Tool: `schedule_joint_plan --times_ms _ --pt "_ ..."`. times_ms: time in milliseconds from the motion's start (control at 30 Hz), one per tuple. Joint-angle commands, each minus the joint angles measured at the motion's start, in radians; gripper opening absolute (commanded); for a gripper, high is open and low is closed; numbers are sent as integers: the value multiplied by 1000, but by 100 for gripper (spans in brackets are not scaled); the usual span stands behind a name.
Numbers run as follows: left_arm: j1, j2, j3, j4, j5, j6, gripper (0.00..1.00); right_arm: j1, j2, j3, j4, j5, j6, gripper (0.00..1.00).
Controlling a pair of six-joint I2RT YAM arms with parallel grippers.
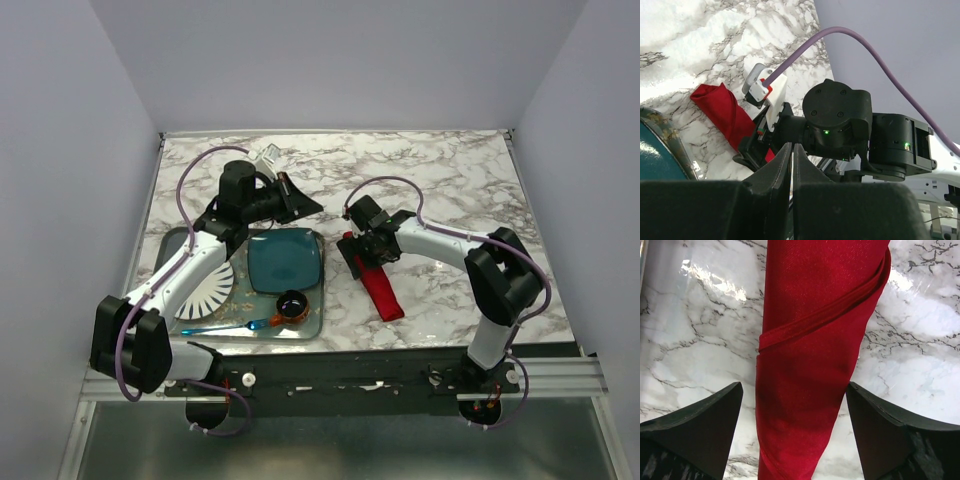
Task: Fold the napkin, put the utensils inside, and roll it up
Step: Roll the napkin with the utensil
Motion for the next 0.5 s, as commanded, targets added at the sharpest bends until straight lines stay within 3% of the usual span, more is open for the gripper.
schedule_joint_plan --times_ms 0,467 --pt "16 -30 -27 30 50 -12 13 12 39 5 40 50 39 90" --pt "33 -38 -33 31 67 -10 13 9 68 -29 57 140 113 73"
